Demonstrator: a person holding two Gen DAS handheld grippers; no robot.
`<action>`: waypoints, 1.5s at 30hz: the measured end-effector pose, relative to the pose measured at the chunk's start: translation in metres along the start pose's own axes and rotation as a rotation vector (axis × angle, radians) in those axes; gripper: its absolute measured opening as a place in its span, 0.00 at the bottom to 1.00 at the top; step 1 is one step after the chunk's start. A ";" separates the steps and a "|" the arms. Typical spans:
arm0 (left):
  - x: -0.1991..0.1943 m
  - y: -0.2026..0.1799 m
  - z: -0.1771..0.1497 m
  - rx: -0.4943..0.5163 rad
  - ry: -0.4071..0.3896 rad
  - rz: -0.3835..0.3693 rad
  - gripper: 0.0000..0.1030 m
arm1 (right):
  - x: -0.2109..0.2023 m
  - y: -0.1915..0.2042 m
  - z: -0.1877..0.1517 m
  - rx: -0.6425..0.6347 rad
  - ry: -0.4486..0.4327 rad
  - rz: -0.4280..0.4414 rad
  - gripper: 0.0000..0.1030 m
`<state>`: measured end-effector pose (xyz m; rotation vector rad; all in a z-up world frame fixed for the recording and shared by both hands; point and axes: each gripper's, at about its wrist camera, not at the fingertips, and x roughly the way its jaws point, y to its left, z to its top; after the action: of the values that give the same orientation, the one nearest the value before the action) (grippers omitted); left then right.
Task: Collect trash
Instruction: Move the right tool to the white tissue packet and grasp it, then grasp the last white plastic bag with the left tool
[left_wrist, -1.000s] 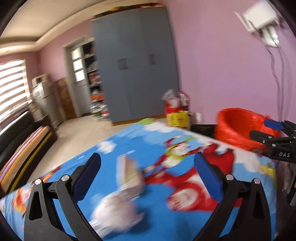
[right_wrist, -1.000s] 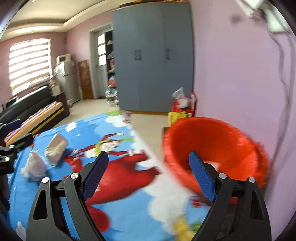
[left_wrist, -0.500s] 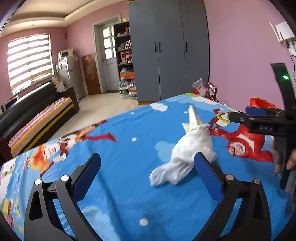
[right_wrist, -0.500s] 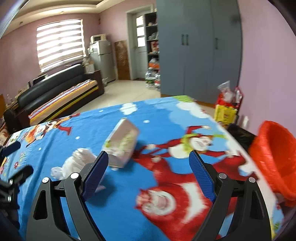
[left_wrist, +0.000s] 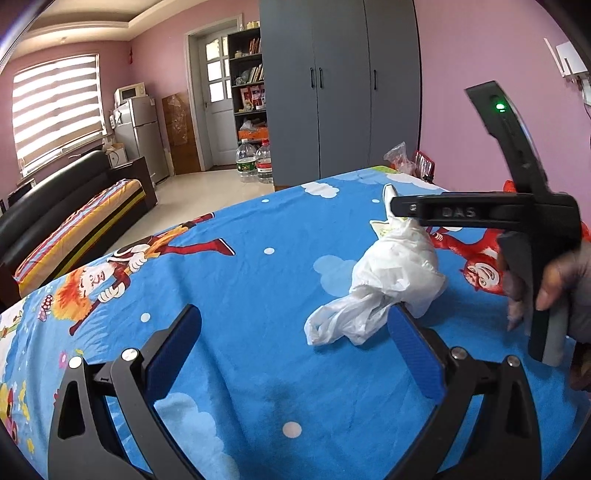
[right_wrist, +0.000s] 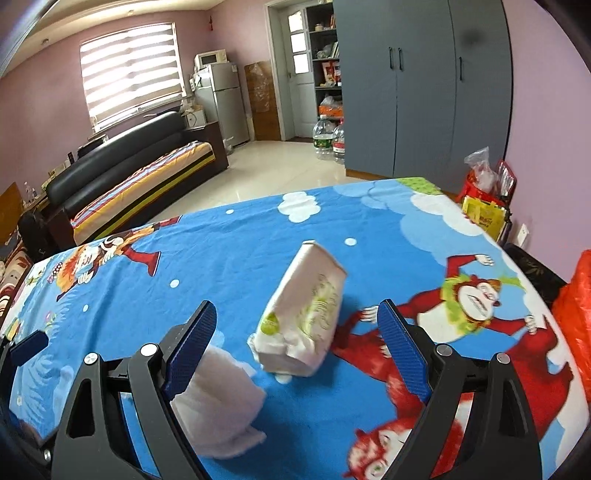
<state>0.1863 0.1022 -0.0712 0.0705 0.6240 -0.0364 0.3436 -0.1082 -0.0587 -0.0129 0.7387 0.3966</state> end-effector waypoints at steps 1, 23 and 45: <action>0.001 0.001 0.000 -0.002 0.002 0.001 0.95 | 0.004 0.002 0.001 -0.003 0.004 0.000 0.81; 0.013 -0.017 0.005 0.013 0.041 -0.022 0.95 | -0.015 -0.037 -0.013 0.041 -0.012 -0.003 0.25; 0.075 -0.074 0.029 0.066 0.144 -0.129 0.64 | -0.069 -0.099 -0.055 0.085 -0.087 -0.113 0.25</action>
<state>0.2602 0.0247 -0.0957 0.0972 0.7707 -0.1777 0.2969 -0.2325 -0.0663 0.0427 0.6654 0.2562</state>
